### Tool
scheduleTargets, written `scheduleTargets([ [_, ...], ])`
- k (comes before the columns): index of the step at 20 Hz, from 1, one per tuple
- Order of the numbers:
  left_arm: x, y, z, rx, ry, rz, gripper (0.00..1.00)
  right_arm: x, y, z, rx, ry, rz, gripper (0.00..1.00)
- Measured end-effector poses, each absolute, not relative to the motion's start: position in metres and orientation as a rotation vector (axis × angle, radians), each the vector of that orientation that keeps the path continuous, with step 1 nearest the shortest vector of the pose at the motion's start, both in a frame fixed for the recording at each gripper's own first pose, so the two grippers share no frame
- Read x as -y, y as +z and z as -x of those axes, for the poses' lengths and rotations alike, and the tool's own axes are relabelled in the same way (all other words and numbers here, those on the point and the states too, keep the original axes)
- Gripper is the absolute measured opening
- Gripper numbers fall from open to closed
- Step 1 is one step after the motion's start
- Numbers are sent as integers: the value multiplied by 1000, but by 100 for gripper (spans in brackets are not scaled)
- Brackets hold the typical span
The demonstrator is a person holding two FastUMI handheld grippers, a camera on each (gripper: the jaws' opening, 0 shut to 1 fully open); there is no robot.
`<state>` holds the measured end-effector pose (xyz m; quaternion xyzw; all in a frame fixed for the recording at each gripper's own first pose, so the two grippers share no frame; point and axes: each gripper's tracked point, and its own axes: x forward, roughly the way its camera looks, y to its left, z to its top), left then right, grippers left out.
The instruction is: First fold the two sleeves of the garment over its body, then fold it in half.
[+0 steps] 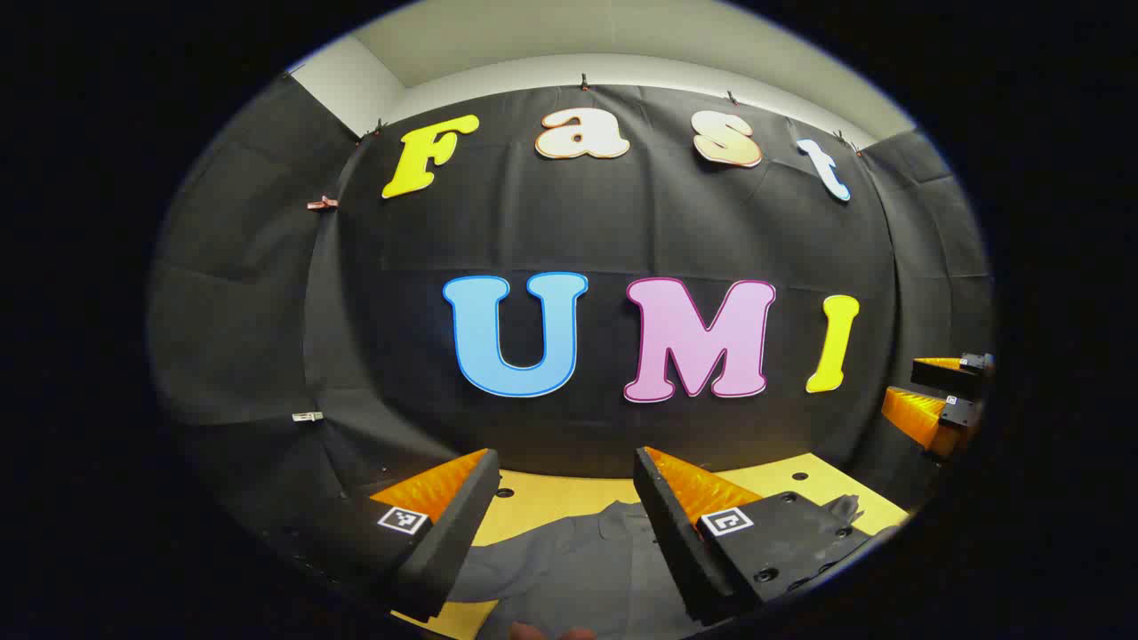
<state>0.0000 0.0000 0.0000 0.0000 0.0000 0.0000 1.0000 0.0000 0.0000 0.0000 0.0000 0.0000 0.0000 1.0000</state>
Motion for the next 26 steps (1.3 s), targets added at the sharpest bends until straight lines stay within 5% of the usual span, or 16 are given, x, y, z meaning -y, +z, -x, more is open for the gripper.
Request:
scheduleTargets([
  [4,9,-4,-3,-2,-25,6,96,12,-1,1,-1,-36,-18,92],
  [10,23,-10,-13,-11,-62,-30,96,37,-9,15,-5,-88,-15,100],
  [12,29,-15,-16,-24,-70,-27,96,49,-14,18,-13,-104,-7,100],
  [13,32,-15,-17,-29,-73,-26,96,56,-19,18,-22,-113,-5,92],
  [16,40,-17,-19,-34,-73,-31,96,80,-32,14,-57,-133,-16,98],
  [26,67,-15,-5,-45,-12,-49,96,186,-145,-17,-234,-217,-2,98],
])
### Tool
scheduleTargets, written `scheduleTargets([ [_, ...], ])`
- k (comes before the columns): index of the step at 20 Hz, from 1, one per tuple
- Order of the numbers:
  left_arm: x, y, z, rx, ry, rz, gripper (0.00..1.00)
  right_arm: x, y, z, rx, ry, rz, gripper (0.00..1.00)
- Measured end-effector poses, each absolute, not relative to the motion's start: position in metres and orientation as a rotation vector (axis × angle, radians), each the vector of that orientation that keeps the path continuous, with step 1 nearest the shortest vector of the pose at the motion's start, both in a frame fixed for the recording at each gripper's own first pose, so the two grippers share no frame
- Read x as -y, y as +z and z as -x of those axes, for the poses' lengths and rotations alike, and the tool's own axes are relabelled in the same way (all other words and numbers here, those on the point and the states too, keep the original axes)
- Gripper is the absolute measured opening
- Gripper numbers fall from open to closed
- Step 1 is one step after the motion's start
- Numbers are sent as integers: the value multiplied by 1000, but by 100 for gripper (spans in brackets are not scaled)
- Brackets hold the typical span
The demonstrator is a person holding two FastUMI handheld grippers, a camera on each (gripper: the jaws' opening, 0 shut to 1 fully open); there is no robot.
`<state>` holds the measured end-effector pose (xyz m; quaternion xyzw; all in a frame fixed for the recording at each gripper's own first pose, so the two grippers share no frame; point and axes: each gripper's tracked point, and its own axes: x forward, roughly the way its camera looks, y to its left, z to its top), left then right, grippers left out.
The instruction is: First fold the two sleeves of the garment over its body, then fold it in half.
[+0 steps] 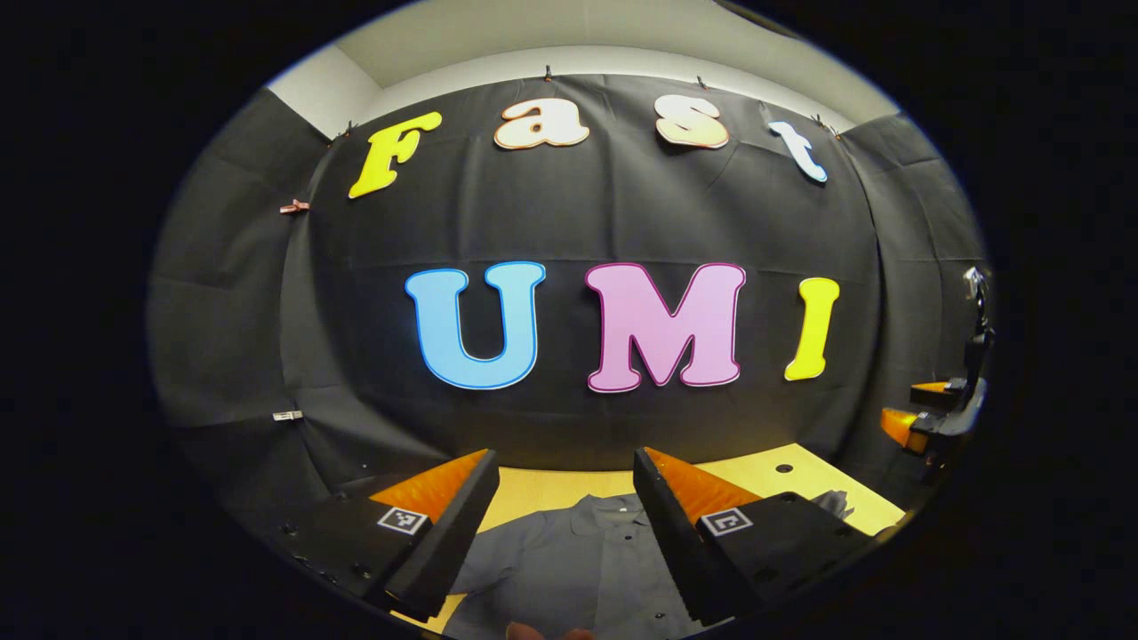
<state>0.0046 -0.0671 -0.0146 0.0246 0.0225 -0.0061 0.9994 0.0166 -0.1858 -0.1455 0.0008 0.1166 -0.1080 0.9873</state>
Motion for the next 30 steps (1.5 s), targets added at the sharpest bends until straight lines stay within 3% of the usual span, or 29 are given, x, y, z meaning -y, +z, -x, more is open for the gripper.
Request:
scheduleTargets([
  [8,86,-21,18,-76,83,-48,96,235,-280,-38,-426,-234,-56,98],
  [9,88,-23,21,-85,95,-43,92,238,-297,-38,-454,-233,-63,98],
  [10,88,-25,23,-92,110,-38,96,241,-314,-38,-481,-236,-73,98],
  [14,85,-29,34,-110,169,-30,95,252,-373,-31,-583,-248,-101,98],
  [30,46,-36,47,-151,262,-70,96,236,-493,-21,-856,-223,-228,97],
])
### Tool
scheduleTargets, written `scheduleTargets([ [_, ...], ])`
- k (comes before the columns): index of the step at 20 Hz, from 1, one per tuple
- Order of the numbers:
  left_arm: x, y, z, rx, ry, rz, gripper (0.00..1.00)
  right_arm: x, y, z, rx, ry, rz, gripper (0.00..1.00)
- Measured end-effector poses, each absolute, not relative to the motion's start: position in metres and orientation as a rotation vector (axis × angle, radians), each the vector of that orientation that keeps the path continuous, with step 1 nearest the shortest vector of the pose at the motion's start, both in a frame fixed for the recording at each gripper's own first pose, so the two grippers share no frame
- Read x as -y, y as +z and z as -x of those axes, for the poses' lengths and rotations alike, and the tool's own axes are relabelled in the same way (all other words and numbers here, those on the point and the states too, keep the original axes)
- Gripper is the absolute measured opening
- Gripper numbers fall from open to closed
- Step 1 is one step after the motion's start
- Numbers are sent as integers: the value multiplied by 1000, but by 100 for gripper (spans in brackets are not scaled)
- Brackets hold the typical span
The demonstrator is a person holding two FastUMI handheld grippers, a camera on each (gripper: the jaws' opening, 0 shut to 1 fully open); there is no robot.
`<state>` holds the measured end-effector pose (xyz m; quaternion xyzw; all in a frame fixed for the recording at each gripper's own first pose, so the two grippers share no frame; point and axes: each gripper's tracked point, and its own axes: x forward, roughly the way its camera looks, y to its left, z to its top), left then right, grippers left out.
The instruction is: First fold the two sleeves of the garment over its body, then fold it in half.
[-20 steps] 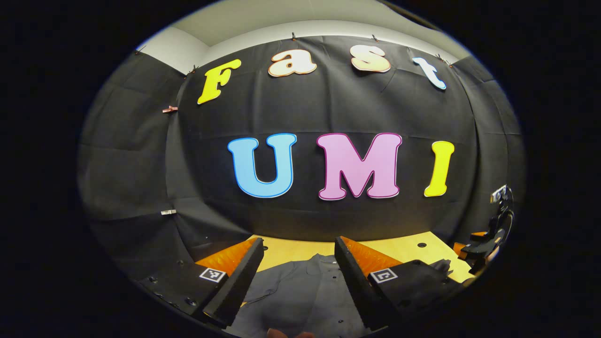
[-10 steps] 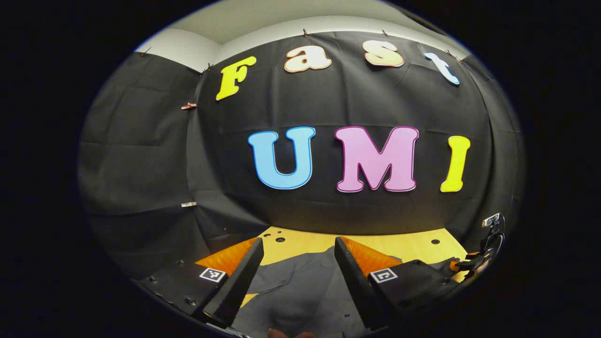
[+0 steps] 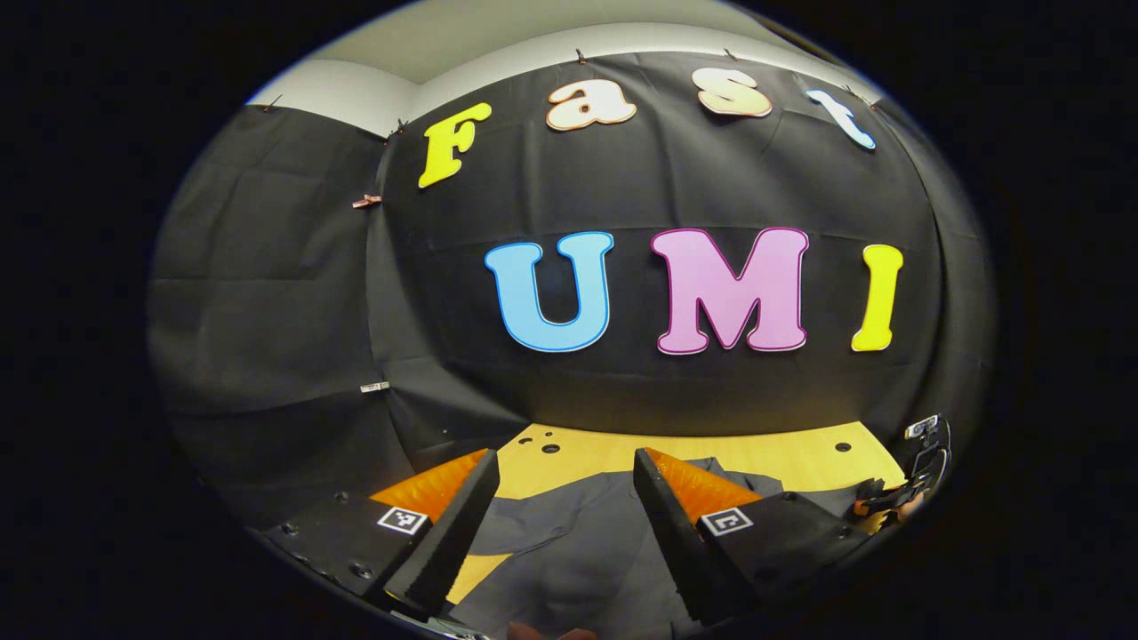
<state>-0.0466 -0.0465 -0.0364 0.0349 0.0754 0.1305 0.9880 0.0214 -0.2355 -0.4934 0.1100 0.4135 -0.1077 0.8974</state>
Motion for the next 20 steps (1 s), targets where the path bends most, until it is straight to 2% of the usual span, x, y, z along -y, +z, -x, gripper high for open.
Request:
scheduleTargets([
  [2,45,-37,47,-150,262,-72,96,231,-498,-24,-851,-214,-247,89],
  [5,44,-38,44,-144,243,-64,95,231,-491,-16,-885,-221,-279,10],
  [8,38,-38,35,-133,197,-82,96,237,-460,-19,-813,-268,-305,7],
  [20,-50,-46,-19,-82,-37,-64,96,198,-251,-22,-489,-403,-271,7],
])
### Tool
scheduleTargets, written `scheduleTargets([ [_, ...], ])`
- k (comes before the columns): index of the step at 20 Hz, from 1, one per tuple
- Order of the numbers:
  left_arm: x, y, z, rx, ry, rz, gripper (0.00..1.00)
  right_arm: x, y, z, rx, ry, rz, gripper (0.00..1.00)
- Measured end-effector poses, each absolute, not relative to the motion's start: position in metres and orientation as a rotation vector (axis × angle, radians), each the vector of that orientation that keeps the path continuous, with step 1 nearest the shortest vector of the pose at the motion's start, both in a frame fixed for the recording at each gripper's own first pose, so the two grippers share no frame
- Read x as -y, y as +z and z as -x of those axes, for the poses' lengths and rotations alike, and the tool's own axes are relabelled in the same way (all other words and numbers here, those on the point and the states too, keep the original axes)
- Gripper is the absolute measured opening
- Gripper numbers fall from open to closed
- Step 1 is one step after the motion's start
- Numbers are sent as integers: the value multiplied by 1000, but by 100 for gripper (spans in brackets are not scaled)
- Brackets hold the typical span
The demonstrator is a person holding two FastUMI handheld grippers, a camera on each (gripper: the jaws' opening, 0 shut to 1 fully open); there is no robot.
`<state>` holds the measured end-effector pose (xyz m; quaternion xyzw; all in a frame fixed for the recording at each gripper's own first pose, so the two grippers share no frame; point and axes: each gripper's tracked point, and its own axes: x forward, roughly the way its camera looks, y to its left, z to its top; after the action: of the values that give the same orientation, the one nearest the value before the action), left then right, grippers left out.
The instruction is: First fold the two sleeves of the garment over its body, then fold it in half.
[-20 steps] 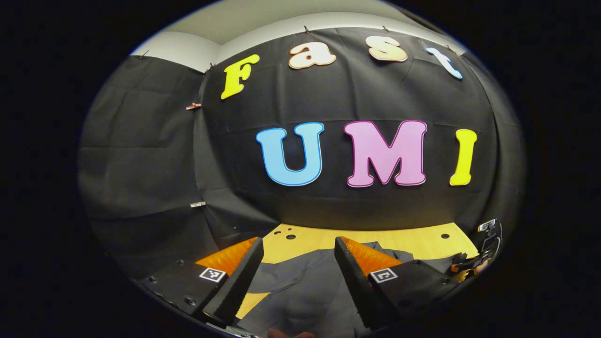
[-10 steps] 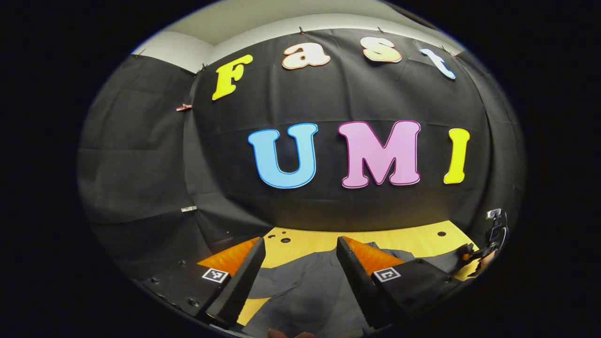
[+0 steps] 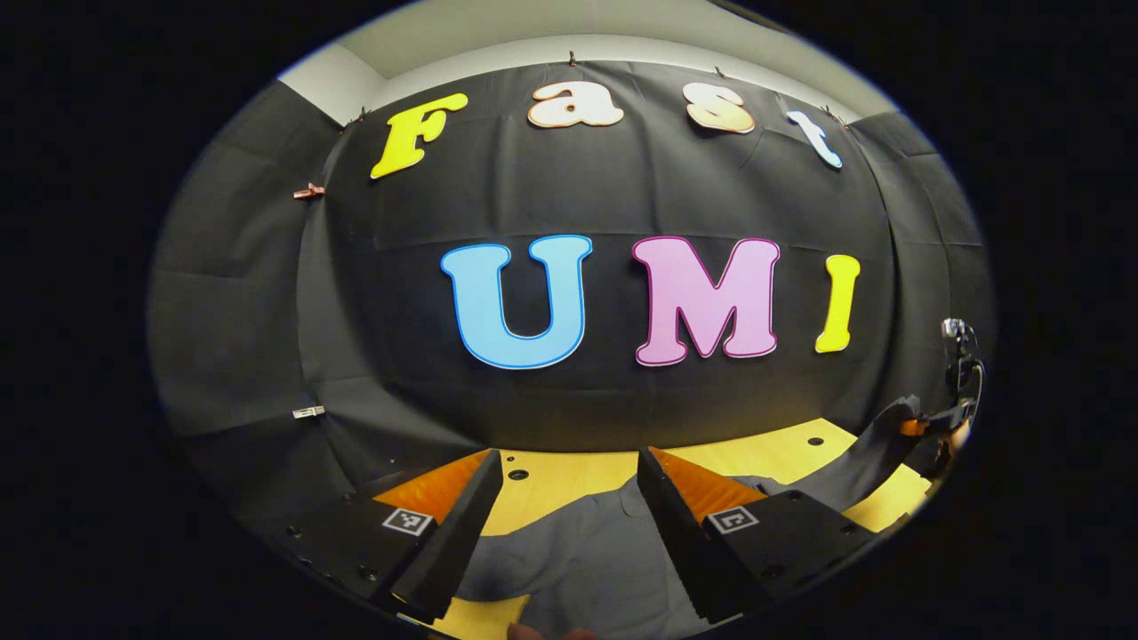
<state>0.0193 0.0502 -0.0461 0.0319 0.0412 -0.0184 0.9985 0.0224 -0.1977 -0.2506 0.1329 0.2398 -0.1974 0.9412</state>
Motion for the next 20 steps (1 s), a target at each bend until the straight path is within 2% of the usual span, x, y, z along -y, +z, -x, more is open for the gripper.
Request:
scheduleTargets([
  [4,-83,-55,-27,-83,-66,-30,96,148,-202,-31,-427,-378,-260,7],
  [9,-120,-70,-29,-92,-84,3,96,59,-164,-53,-377,-265,-246,7],
  [15,-161,-80,-28,-92,-85,6,96,-37,-156,-73,-375,-161,-254,7],
  [20,-185,-89,-25,-92,-104,4,96,-119,-181,-88,-423,-68,-253,7],
])
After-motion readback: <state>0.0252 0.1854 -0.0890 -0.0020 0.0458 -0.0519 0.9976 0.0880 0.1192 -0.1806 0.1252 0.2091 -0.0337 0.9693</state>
